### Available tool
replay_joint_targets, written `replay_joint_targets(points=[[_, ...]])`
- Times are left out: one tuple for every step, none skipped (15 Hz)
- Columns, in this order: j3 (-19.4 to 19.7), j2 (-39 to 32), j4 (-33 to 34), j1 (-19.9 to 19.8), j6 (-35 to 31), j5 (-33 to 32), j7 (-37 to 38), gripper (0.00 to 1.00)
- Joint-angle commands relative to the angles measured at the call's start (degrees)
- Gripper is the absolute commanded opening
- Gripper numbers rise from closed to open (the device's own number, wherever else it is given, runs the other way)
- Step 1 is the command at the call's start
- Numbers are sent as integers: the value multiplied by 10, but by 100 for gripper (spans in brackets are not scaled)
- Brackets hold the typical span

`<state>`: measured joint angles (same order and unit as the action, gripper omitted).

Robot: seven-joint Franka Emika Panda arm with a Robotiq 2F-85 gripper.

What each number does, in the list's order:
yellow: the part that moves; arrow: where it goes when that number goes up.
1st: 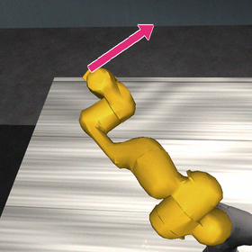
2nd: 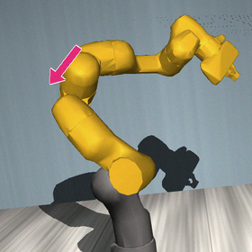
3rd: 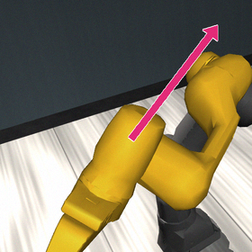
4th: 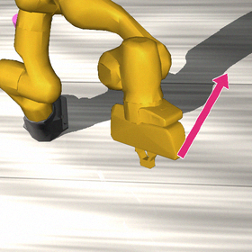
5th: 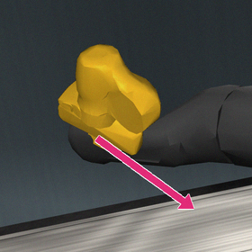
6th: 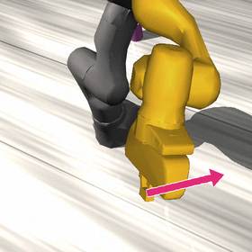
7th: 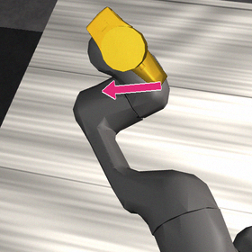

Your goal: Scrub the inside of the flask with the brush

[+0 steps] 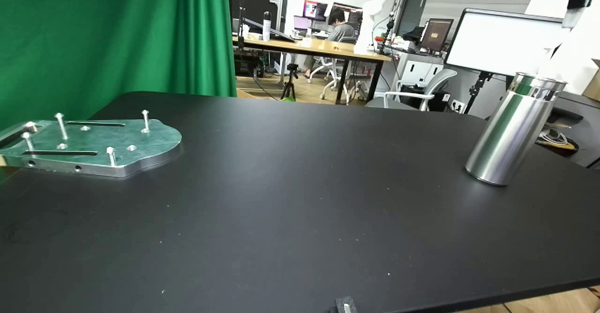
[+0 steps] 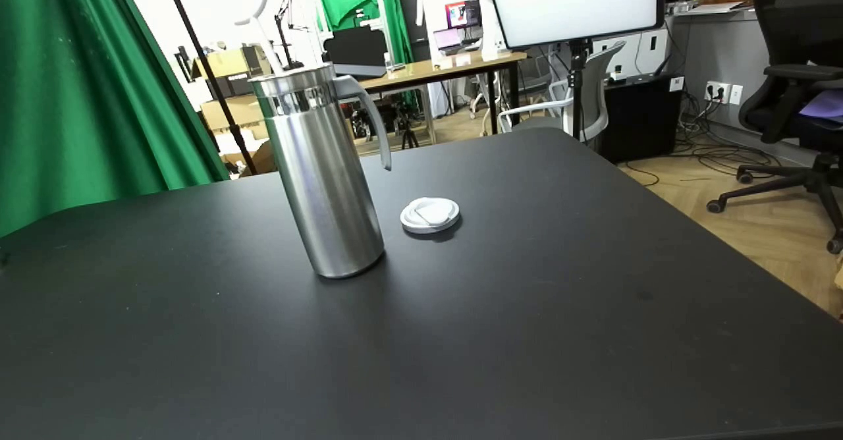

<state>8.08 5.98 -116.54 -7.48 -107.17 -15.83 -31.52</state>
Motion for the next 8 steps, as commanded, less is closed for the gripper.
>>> replay_joint_targets(points=[[4, 4, -10, 0, -8, -7, 11, 4], [6, -2, -9, -2, -10, -7, 11, 4], [8, -12, -8, -4, -13, -8, 11, 4], [10, -20, -6, -6, -14, -8, 10, 4], [12, -31, -2, -8, -16, -7, 8, 4], [14, -43, 1, -10, -18, -6, 8, 4], [15, -57, 6, -13, -19, -3, 5, 4], [16, -69, 10, -15, -19, -2, 5, 4]])
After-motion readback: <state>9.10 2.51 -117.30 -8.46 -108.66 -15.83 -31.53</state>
